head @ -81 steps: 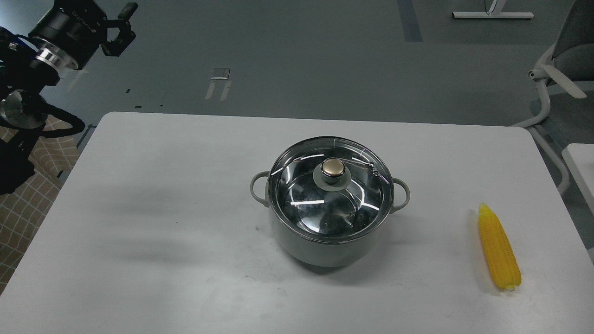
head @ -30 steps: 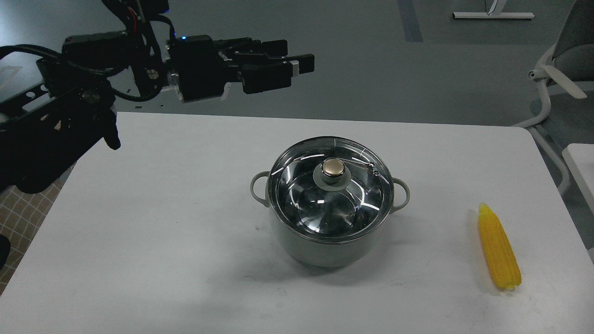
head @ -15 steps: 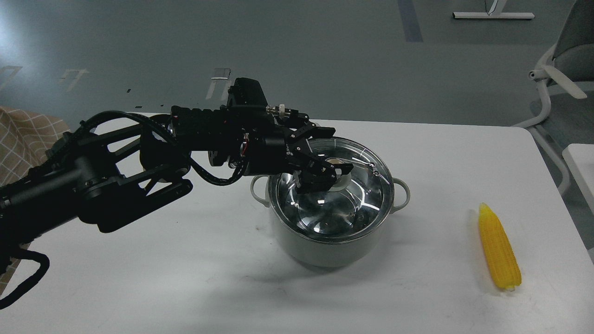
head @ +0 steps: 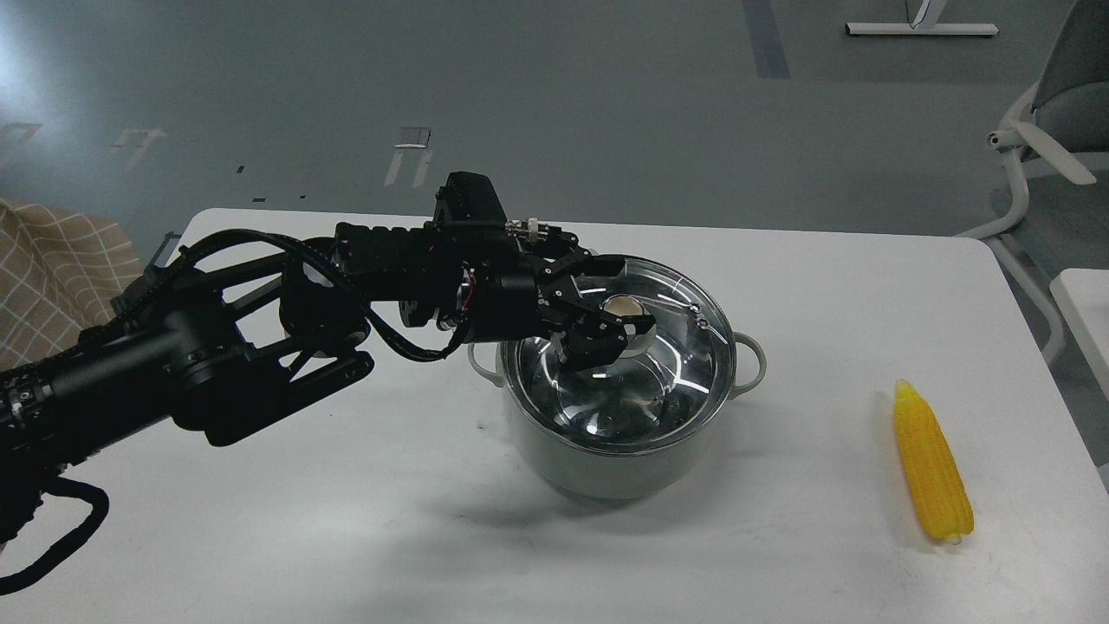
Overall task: Open pot and put corn in
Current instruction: 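Lower the left gripper onto the lid knob and grasp it, then lift the glass lid off the pot and set it on the table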
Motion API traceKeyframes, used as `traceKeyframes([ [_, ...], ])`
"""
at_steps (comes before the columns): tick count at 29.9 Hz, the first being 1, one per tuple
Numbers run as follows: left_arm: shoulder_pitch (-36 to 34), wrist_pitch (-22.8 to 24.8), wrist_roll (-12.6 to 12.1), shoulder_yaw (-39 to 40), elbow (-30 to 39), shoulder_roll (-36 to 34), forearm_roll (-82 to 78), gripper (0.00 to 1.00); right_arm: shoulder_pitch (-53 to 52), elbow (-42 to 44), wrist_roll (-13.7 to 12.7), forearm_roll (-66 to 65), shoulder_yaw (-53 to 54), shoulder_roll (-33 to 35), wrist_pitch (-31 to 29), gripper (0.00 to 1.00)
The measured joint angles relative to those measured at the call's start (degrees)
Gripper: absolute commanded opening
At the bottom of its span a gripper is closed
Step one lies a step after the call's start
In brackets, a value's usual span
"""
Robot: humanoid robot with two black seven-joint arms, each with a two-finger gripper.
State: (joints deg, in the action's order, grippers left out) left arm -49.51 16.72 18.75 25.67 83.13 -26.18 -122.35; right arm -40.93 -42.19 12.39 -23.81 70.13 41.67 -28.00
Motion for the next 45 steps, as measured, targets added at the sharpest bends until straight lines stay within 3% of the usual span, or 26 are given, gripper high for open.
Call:
traceKeyframes([
  [9, 1.8, -0.9, -0.1, -0.3, -2.2, 1.6, 0.2, 0.67, 0.0, 0.0, 0.0, 0.0, 0.0, -0.2, 0.0, 1.0],
  [26, 2.4, -2.0, -0.3, -0.3, -4.0, 2.7, 0.1, 0.35, -0.2, 0.0, 0.0, 0.0, -0.1, -0.2, 0.0, 1.0],
  [39, -3.2, -1.2, 0.0, 0.5, 1.1, 0.8, 0.7, 0.34, -0.1, -0.1, 0.0, 0.0, 0.0, -0.3, 0.0, 1.0],
  [45, -6.8, 0.6, 0.1, 1.3, 5.7, -7.8, 5.4, 0.34, -0.1, -0.2, 0.1, 0.0, 0.0, -0.4, 0.0, 1.0],
])
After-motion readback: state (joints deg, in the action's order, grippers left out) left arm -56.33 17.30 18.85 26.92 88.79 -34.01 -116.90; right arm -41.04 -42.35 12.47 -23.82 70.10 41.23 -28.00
